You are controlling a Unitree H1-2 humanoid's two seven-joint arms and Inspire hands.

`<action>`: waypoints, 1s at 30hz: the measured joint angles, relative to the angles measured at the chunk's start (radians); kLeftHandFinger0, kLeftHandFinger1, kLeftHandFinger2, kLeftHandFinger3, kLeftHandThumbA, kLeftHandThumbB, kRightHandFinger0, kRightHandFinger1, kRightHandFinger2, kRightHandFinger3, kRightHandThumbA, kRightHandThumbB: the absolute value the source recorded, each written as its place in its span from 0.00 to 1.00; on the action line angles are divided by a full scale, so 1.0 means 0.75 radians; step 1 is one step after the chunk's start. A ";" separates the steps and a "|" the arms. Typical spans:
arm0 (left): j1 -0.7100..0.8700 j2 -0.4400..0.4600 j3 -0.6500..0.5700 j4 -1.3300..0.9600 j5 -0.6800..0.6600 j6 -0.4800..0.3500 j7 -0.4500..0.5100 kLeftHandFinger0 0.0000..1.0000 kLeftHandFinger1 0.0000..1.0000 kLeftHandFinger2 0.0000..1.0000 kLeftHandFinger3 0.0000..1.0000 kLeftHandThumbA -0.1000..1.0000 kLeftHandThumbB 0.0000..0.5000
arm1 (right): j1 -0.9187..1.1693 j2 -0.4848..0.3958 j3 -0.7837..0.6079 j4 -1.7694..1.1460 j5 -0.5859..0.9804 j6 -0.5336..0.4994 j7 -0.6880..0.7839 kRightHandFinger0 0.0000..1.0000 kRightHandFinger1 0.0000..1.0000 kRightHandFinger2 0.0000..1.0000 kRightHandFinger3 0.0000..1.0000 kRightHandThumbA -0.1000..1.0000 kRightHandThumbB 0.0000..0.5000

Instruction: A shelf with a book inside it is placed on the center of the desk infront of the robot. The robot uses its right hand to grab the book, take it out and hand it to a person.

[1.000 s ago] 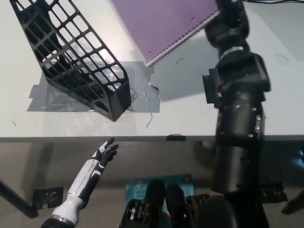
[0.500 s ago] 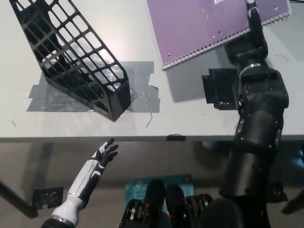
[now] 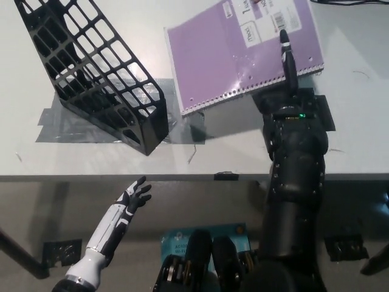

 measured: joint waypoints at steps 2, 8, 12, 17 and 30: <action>-0.001 0.005 0.000 0.000 0.000 0.000 0.000 0.96 0.90 0.94 1.00 1.00 0.38 | -0.012 -0.001 0.009 -0.002 0.000 -0.017 -0.015 0.00 0.00 0.37 1.00 0.94 0.00; -0.001 0.007 0.000 0.000 -0.003 0.000 0.000 0.96 0.90 0.95 1.00 1.00 0.38 | -0.016 -0.005 0.043 -0.001 0.001 -0.056 -0.034 0.00 0.00 0.36 0.81 0.87 0.00; -0.002 0.008 -0.001 0.000 -0.003 0.000 0.000 0.99 0.91 0.95 1.00 1.00 0.40 | -0.015 -0.007 0.067 0.008 0.000 -0.094 -0.033 0.00 0.00 0.41 0.72 0.96 0.00; -0.002 0.008 -0.001 0.000 -0.003 0.001 0.000 0.93 0.89 0.94 1.00 0.99 0.37 | 0.002 -0.022 0.127 0.012 0.000 -0.100 -0.004 1.00 1.00 1.00 1.00 1.00 0.76; -0.005 0.008 -0.001 0.001 0.000 0.004 0.000 0.98 0.90 0.94 1.00 1.00 0.40 | 0.276 -0.114 0.473 -0.255 -0.034 -0.071 0.276 1.00 1.00 1.00 1.00 1.00 1.00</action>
